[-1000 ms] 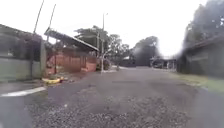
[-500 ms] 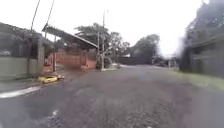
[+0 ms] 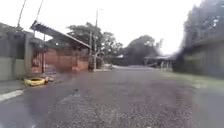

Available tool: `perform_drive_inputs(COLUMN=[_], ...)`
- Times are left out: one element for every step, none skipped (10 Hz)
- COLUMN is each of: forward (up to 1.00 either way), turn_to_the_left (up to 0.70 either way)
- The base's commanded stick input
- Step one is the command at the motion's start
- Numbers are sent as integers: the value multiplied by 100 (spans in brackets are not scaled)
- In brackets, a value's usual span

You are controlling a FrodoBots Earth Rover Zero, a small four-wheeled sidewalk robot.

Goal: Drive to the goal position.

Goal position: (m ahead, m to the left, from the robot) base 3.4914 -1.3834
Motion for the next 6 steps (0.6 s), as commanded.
perform_drive_inputs(forward=[70, 70, 70, 70, 70, 70], turn_to_the_left=[-18, 0, 0, 0, 0, 0])
